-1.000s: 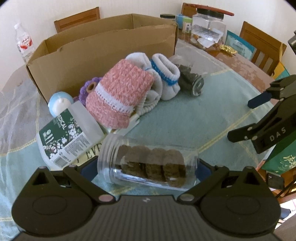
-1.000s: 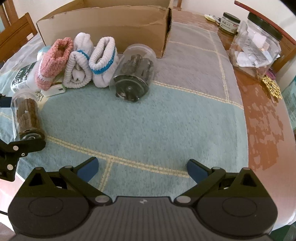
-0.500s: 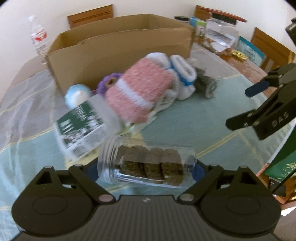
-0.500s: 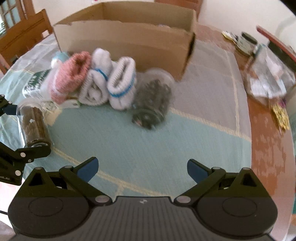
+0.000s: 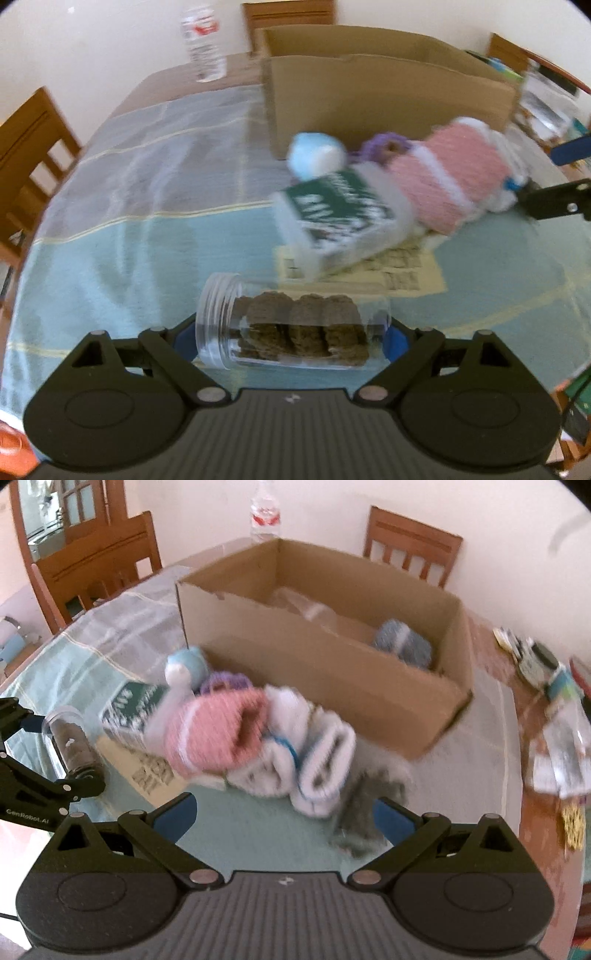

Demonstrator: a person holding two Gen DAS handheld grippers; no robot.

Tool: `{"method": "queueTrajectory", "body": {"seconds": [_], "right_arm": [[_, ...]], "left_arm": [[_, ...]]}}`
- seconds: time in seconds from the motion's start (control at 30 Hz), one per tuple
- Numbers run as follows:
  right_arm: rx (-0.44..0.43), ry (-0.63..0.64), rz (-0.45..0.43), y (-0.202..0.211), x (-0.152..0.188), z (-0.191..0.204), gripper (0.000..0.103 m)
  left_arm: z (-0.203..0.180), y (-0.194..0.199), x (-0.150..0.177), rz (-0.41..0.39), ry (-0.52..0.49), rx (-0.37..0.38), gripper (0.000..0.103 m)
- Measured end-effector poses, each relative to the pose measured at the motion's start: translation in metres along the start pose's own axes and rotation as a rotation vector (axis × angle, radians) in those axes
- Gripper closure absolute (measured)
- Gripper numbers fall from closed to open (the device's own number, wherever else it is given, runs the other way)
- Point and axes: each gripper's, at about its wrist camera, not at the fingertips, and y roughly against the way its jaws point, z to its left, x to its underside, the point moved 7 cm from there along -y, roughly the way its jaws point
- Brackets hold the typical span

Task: Organize objects
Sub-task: 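Lift the cookie jar with the left tool while the right grasps the pink sock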

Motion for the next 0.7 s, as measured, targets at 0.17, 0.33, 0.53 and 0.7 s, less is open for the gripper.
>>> {"method": "queueTrajectory", "body": {"seconds": [0.17,0.33,0.53,0.7], "right_arm": [[0.017,0.01,-0.025,-0.007,-0.029,0.009,0.0],[0.048,0.017,-0.053,-0.019,-0.059,0.015,0.0],[0.126,0.006,-0.04,-0.042,-0.076,0.016,0.0],[0.148,0.0,-0.004,-0.047,-0.065,0.012,0.0]], "left_arm": [[0.021,-0.002,-0.002,-0.007,0.047,-0.023,0.012],[0.026,-0.003,-0.004,-0.011,0.053,-0.026,0.012],[0.028,-0.005,-0.008,-0.012,0.064,-0.014,0.012],[0.028,-0.004,-0.007,-0.007,0.06,-0.009,0.012]]}}
